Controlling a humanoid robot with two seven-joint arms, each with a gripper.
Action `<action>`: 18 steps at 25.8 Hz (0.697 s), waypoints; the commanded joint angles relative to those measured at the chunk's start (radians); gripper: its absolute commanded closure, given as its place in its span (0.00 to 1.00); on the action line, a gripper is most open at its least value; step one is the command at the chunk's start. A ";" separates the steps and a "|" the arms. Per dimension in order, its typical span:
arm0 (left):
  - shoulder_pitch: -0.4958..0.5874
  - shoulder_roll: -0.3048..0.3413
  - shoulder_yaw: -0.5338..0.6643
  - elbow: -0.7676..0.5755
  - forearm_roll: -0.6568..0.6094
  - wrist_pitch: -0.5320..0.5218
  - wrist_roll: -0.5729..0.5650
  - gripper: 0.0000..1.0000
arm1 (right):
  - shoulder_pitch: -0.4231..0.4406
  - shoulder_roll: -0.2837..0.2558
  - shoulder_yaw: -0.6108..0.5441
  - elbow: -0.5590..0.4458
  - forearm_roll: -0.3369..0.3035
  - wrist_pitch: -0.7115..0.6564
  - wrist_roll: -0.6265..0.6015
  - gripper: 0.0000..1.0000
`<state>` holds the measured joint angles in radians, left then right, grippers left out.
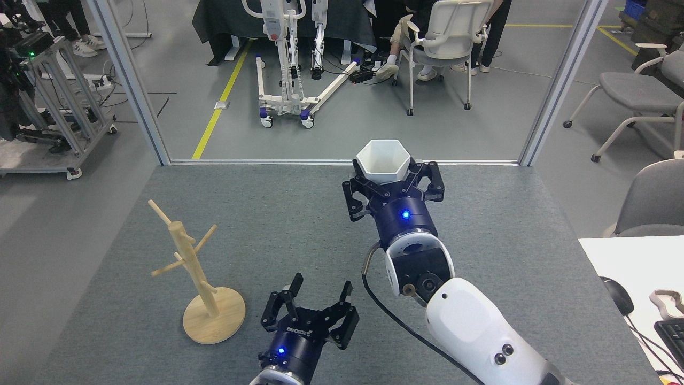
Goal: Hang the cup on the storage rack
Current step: 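Move the left gripper up beneath the cup held by the right gripper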
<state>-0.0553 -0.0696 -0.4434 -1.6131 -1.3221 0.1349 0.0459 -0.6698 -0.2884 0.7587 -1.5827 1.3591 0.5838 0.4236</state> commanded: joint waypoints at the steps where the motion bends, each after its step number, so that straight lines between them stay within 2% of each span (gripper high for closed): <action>1: -0.018 -0.058 -0.061 0.002 -0.016 0.080 -0.001 0.02 | 0.001 0.002 0.036 0.000 0.000 0.045 0.001 1.00; 5: -0.051 -0.061 -0.104 0.021 -0.057 0.146 -0.004 0.02 | 0.032 0.002 0.041 0.000 0.000 0.073 0.001 1.00; 9: -0.086 -0.062 -0.158 0.024 -0.175 0.216 -0.015 0.03 | 0.032 0.003 0.042 -0.002 0.002 0.134 0.023 1.00; 12: -0.118 -0.064 -0.179 0.068 -0.230 0.226 -0.034 0.03 | 0.030 0.008 0.048 -0.002 0.002 0.171 0.034 1.00; 18: -0.175 -0.065 -0.193 0.122 -0.233 0.213 -0.072 0.03 | 0.033 0.009 0.051 -0.002 0.003 0.171 0.034 1.00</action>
<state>-0.1978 -0.1341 -0.6269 -1.5235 -1.5499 0.3572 -0.0078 -0.6372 -0.2799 0.8089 -1.5846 1.3620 0.7514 0.4560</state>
